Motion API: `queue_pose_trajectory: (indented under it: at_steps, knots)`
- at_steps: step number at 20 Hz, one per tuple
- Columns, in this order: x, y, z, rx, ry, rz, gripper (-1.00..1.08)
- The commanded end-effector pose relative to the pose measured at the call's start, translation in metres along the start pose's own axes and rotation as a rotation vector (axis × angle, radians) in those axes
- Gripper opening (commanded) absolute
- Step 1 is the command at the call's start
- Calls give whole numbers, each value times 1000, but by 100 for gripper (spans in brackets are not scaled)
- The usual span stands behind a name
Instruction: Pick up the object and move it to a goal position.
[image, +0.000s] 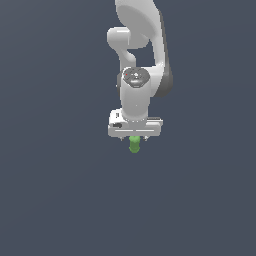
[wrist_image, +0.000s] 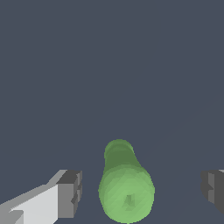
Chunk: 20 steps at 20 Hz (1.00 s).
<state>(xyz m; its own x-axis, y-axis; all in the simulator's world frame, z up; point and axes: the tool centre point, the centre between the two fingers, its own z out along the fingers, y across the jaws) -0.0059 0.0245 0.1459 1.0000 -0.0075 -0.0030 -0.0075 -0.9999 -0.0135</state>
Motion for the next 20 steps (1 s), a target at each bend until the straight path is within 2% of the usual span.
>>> queue_pose_trajectory:
  at_steps: [1, 4, 11, 20]
  knots:
    - [0, 0, 0, 0, 0, 0, 100]
    - [-1, 6, 1, -3, -4, 10, 100]
    - [-7, 41, 7, -22, -25, 68, 100]
    - [-9, 34, 6, -20, -21, 55, 100]
